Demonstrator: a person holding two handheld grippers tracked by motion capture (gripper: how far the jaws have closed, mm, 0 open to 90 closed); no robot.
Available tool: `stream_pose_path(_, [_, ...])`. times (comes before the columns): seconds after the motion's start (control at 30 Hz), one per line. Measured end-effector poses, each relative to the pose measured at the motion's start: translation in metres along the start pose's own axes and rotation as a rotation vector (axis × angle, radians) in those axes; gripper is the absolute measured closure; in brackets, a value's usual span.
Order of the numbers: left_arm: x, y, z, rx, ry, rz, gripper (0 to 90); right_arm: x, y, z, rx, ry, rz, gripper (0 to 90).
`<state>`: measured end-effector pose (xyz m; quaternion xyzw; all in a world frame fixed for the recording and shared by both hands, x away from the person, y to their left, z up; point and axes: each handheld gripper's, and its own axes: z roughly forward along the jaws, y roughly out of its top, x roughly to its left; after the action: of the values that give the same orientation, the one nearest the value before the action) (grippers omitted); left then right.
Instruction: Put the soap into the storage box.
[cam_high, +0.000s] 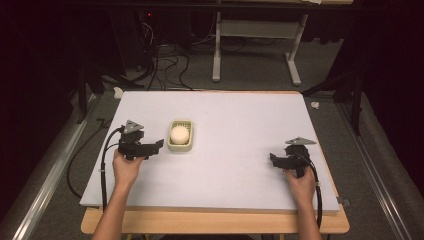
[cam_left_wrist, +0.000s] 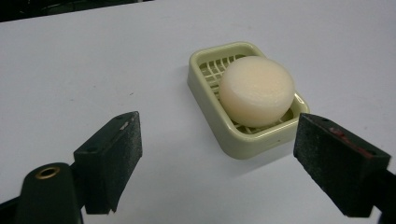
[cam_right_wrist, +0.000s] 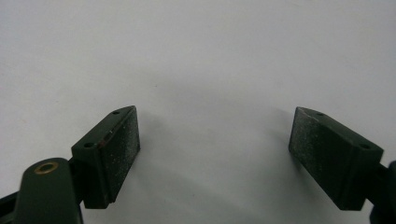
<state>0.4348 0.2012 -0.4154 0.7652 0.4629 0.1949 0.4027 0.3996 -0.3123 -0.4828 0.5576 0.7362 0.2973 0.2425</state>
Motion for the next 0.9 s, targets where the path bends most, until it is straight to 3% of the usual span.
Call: stream_pose_path(0.9, [0.009,-0.018,-0.012,-0.005,0.023,-0.033,16.1,0.000,0.000,0.000,0.000,0.000,0.000,16.7])
